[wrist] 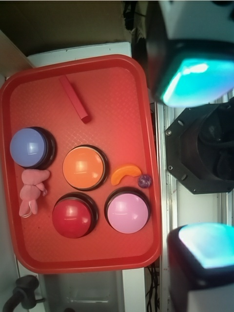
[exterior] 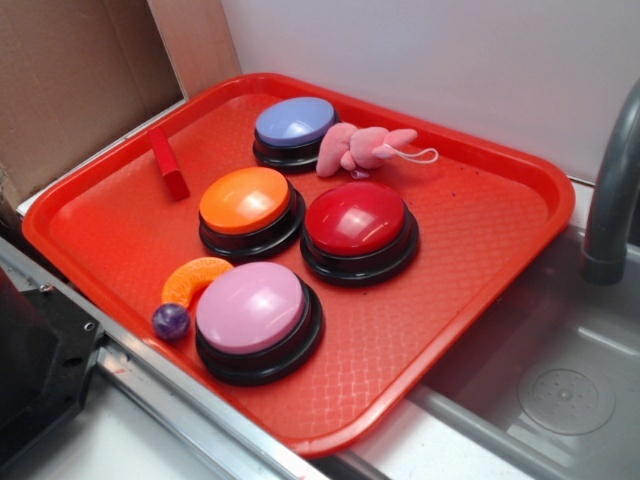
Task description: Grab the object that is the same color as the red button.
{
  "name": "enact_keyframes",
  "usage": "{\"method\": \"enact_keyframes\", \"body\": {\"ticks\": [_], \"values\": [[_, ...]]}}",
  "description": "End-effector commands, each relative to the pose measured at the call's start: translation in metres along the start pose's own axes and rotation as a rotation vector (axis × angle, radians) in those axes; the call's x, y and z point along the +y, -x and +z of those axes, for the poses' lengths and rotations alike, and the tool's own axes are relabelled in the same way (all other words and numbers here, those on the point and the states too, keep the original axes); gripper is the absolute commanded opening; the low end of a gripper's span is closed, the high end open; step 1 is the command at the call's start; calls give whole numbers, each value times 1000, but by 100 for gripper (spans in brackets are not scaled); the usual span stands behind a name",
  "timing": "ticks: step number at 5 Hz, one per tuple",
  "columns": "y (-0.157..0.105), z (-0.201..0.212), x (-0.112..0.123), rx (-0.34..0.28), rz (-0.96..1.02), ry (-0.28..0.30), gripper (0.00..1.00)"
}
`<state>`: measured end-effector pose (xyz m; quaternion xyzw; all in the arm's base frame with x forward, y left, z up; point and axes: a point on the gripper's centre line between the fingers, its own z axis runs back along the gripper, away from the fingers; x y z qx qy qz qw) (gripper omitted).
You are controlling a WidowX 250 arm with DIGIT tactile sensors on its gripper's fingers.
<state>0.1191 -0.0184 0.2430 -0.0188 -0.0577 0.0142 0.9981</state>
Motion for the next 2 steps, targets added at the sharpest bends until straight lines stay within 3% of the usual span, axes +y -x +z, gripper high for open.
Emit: {"method": "enact_keyframes", "body": {"ticks": [1,2], "values": [[0,0,0,0,0,0,100],[-18,-11,14,-25,170,24,100]]}}
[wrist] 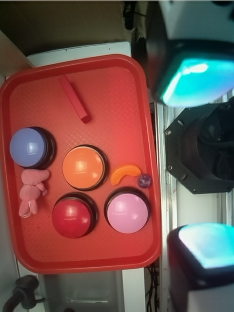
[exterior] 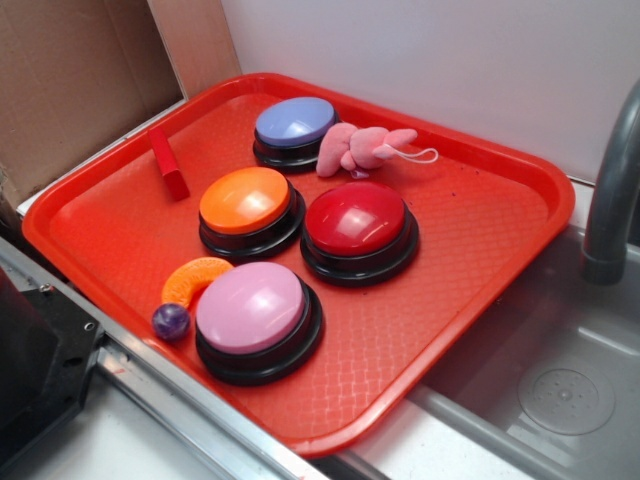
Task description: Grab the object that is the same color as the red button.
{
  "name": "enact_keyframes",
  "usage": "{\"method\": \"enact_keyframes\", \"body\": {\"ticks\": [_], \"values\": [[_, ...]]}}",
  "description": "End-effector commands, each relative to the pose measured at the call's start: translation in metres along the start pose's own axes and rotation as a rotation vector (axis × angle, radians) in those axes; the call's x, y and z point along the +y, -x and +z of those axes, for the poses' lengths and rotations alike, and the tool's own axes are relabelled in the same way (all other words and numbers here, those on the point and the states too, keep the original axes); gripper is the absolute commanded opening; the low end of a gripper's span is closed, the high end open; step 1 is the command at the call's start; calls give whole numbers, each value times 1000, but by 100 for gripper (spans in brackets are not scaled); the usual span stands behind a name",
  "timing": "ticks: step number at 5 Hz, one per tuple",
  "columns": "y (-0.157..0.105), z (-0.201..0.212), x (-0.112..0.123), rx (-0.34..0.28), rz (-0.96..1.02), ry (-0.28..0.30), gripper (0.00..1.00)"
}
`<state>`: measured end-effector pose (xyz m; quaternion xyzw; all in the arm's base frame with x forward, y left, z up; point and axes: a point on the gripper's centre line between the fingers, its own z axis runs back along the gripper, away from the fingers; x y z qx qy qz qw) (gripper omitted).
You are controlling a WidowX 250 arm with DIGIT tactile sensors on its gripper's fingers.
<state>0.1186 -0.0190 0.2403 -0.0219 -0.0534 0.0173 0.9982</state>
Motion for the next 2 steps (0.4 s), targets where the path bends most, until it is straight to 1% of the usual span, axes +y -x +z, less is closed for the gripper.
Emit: {"method": "enact_keyframes", "body": {"ticks": [1,2], "values": [[-39,-29,36,-85,369,10,100],[-60,-69,63,-116,616,-17,100]]}}
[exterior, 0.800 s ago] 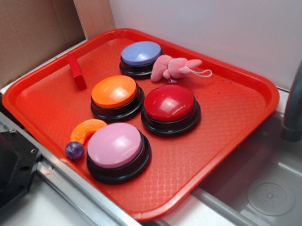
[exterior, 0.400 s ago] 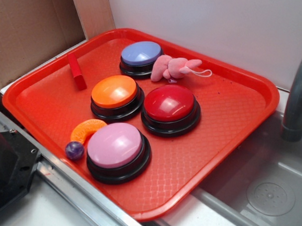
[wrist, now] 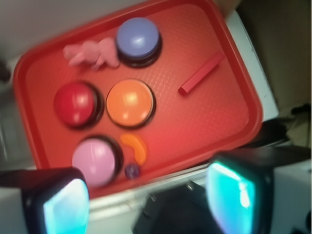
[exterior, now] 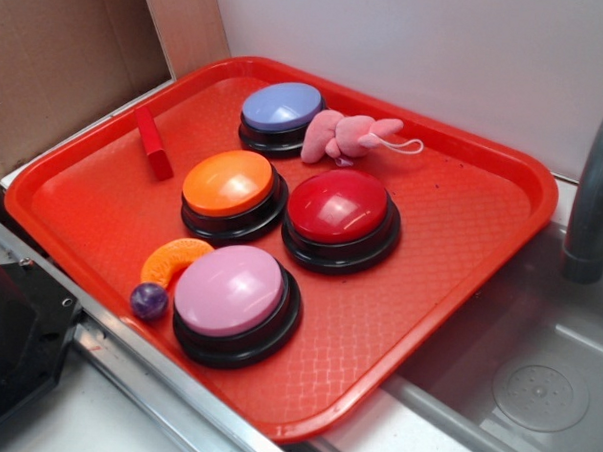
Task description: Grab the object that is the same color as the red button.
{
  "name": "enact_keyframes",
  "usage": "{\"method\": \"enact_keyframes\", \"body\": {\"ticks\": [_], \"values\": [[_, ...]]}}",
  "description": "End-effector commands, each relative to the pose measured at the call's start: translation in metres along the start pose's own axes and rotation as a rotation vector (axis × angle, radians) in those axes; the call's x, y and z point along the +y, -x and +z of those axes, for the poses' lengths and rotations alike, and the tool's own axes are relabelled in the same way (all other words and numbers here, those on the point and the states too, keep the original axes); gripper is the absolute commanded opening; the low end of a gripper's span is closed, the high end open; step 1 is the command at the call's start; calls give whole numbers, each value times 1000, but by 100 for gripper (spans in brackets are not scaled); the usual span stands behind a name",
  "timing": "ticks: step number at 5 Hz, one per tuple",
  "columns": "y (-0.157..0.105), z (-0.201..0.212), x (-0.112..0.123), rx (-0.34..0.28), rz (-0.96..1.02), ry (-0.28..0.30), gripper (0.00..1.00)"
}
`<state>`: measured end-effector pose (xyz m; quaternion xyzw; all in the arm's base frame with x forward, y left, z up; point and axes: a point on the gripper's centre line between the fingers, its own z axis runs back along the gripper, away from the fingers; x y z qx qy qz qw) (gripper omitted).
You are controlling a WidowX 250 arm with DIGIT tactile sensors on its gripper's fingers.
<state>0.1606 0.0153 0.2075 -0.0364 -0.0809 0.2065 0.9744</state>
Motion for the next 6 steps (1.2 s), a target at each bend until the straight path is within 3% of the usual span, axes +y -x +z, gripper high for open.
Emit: {"method": "enact_keyframes", "body": {"ticks": [1,3,4,5,6], "values": [[-45,-71,39,-138,412,-75,100],[-66,-134,68,-192,592,-164,100],[-69,-157,76,-169,653,-186,100],[-66,-170,81,-195,685,-198,100],[-65,-185,87,-163,691,-191,100]]}}
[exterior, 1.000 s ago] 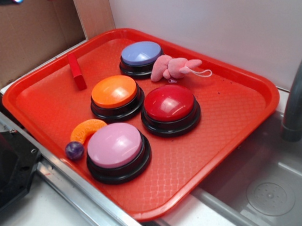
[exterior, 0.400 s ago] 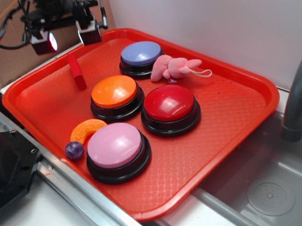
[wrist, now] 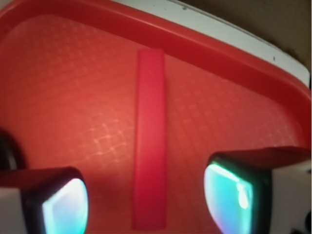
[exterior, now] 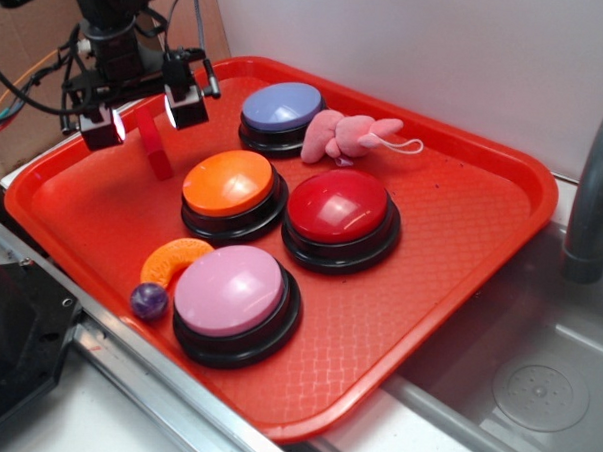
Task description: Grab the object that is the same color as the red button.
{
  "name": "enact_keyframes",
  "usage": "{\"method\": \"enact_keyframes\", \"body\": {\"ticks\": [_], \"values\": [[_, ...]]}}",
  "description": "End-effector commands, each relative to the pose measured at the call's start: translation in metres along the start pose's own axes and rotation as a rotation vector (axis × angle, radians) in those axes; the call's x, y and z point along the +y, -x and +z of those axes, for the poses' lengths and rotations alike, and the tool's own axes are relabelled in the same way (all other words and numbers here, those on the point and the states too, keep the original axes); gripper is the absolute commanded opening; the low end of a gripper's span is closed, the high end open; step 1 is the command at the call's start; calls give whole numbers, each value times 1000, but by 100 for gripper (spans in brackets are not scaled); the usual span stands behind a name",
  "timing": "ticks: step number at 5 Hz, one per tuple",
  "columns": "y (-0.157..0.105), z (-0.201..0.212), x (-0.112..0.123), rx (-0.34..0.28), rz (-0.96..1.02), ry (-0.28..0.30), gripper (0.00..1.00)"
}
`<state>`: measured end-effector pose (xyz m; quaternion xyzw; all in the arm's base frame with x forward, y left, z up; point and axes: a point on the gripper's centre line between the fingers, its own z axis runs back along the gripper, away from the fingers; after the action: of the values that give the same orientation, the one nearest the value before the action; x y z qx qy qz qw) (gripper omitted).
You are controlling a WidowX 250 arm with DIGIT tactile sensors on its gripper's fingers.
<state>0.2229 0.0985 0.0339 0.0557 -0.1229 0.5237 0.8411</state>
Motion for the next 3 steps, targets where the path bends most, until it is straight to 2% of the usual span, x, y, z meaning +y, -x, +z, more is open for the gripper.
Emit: {"method": "enact_keyframes", "body": {"ticks": [1,2,3], "values": [[-11,-18,16,18,32,2,100],[-17,-30,20,44,42,-18,100],[-18,-30,21,48,26,6,22]]}}
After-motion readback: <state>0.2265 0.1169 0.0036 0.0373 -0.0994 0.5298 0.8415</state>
